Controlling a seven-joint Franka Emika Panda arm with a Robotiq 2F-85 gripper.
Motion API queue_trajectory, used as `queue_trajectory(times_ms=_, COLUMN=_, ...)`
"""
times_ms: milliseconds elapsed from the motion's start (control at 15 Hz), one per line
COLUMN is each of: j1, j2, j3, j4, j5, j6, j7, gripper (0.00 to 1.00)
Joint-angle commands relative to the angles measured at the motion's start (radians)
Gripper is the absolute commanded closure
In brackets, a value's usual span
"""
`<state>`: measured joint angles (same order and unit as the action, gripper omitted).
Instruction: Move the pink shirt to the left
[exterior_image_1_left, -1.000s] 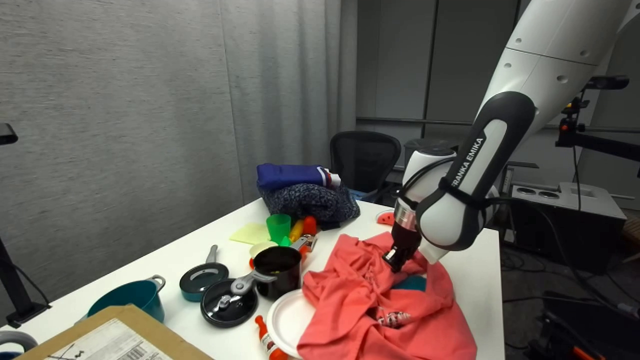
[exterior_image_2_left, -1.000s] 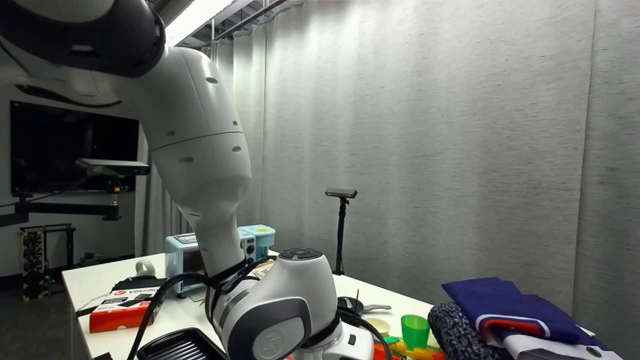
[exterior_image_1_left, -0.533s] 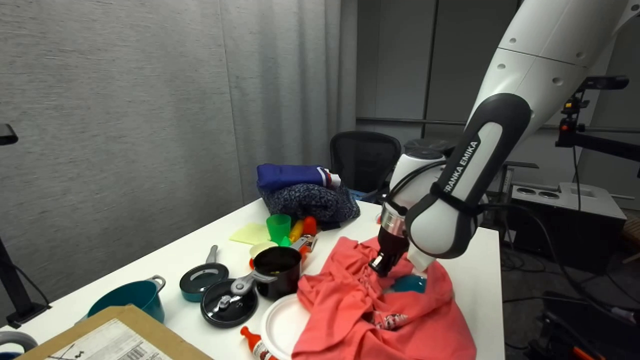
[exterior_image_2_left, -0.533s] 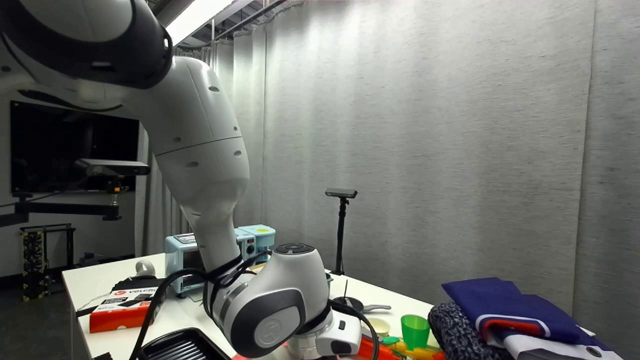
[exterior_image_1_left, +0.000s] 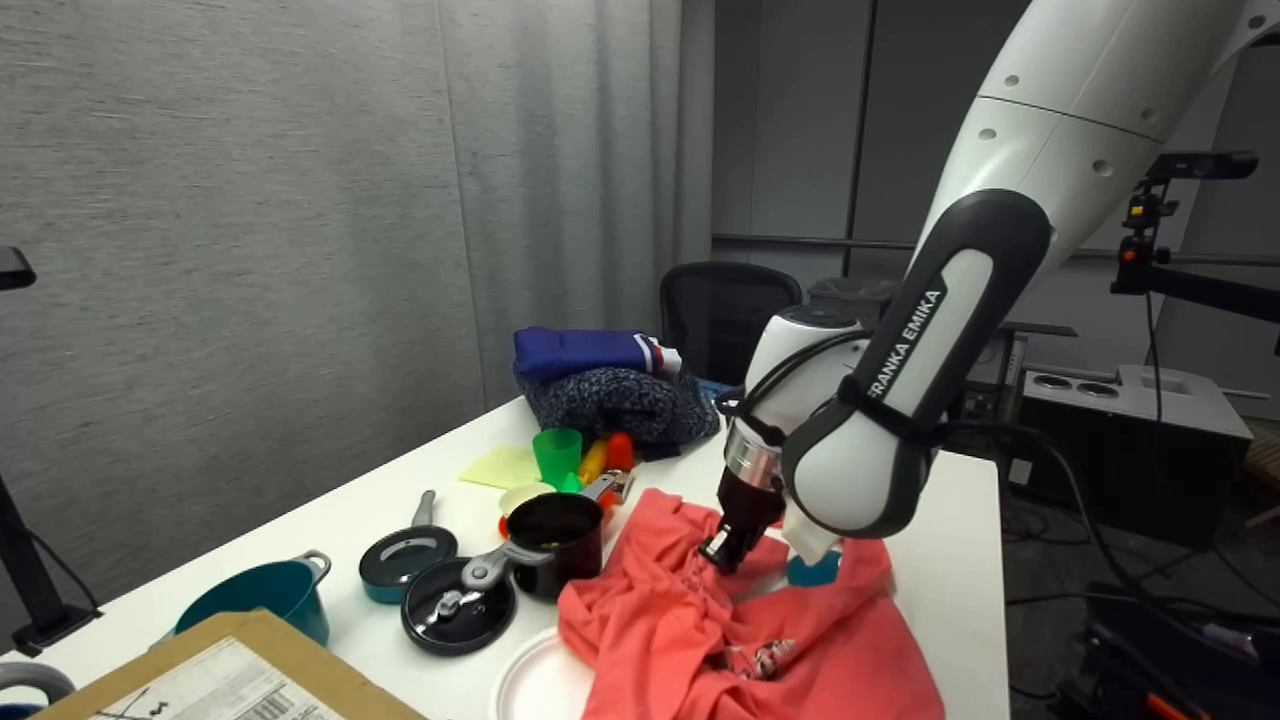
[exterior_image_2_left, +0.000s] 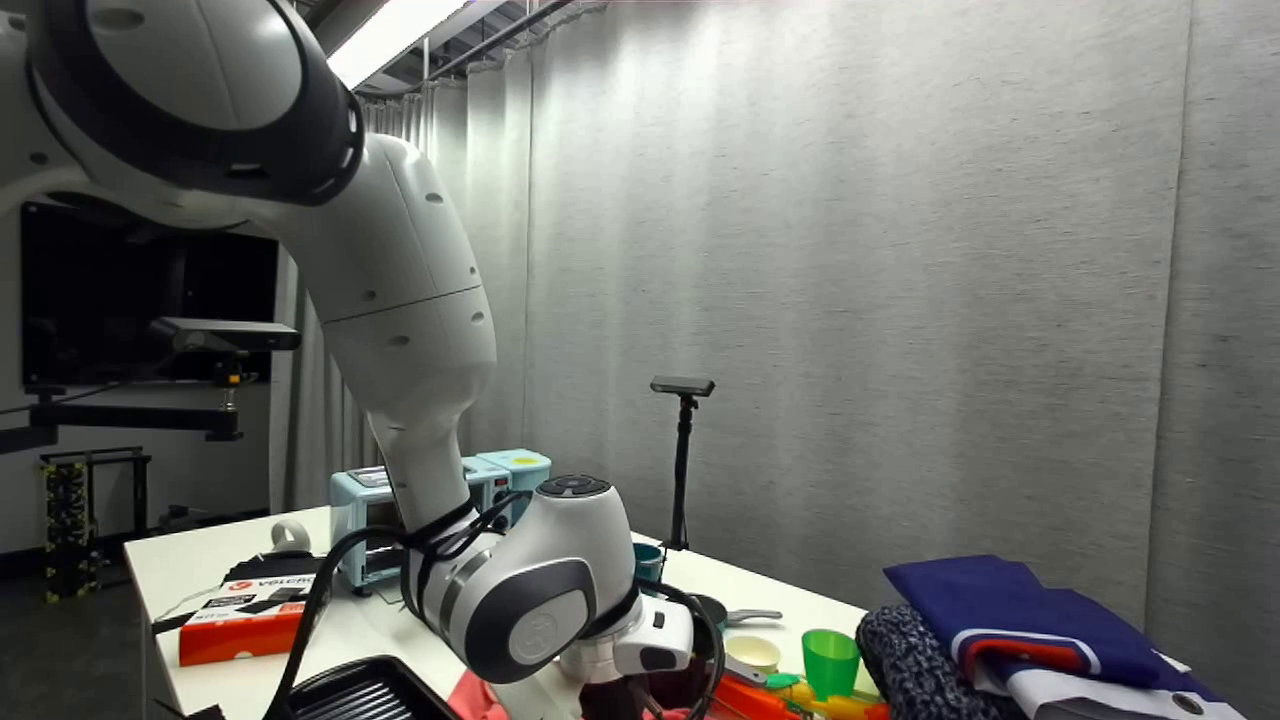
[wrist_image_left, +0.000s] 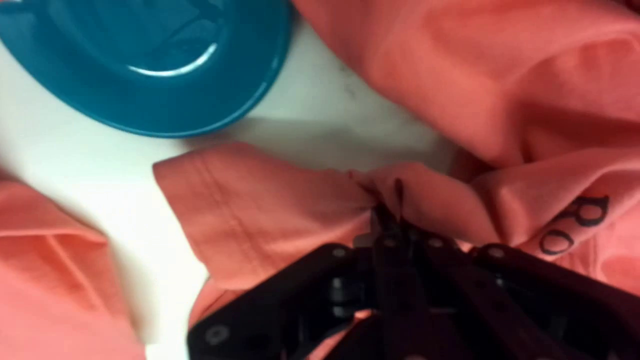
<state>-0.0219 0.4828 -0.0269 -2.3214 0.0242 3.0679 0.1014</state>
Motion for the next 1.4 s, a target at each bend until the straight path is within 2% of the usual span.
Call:
queue_trajectory(times_ms=0, j1=0.020, j2=0.043, j3=0.048, j4=0.046, j5=0.012, j6=-0.009, j7=-0.016, gripper=0.99)
queue_trajectory(times_ms=200, j1=0.049, j2=0.059, j3=0.058, j4=0.066, j5=0.005, j6=-0.006, j7=-0.015, gripper=0.99)
queue_trajectory(times_ms=400, j1=0.077, j2=0.060, j3=0.030, j4=0.081, j5=-0.006, j6=-0.016, j7=-0.012, gripper=0.99)
queue_trajectory(times_ms=533, j1=0.132, j2=0.056, j3=-0.050, j4=0.082, j5=-0.034, j6=-0.020, j7=0.004, gripper=0.99)
queue_trajectory(times_ms=867, j1=0.194, j2=0.081, j3=-0.220, j4=0.092, j5=-0.063, j6=-0.038, j7=0.028, gripper=0.99)
queue_trajectory(times_ms=1333, j1=0.209, j2=0.128, j3=-0.346, j4=0.120, j5=-0.066, j6=-0.078, j7=0.066, gripper=0.99)
